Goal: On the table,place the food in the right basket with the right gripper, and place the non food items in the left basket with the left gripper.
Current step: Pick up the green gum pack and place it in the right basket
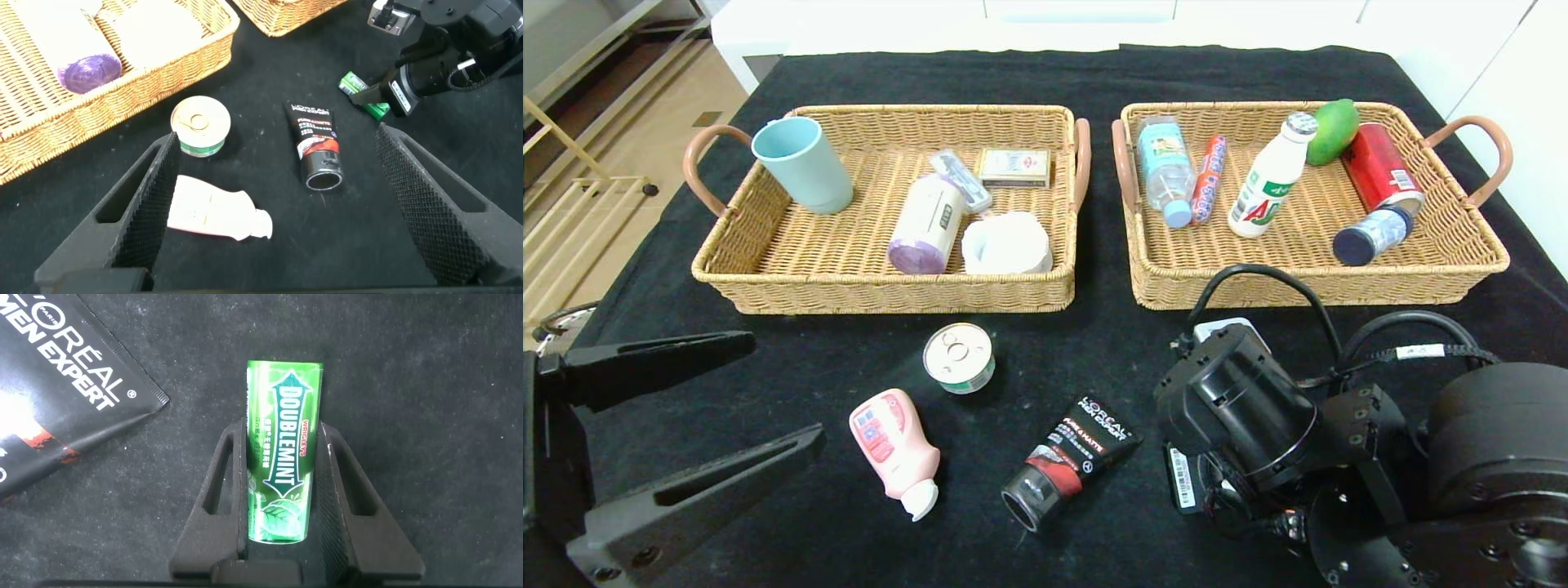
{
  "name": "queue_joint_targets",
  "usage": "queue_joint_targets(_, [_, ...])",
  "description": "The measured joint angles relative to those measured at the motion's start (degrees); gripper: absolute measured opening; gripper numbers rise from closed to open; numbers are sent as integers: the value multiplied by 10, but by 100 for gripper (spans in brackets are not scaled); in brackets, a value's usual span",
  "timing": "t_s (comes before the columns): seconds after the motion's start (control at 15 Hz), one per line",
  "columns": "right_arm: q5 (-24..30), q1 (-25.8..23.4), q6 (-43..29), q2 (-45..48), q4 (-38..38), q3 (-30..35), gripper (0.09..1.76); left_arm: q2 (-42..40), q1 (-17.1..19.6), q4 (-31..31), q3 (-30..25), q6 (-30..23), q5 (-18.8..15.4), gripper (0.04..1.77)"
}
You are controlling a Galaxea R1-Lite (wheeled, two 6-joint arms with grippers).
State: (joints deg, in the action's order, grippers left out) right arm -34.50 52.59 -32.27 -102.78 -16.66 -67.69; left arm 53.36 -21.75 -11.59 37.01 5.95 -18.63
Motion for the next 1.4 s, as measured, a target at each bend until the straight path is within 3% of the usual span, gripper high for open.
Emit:
queue_joint_targets(0.6, [-3,-19,17,66,-54,-21,55,0,0,0,-1,1,0,172])
queue_joint_targets(0.93, [-3,-68,61,110,-51,-38,55,0,0,0,-3,2,0,172])
queue_joint_targets(1.4, [-5,-138,85,113,-32,-115,55,0,0,0,-4,2,0,172])
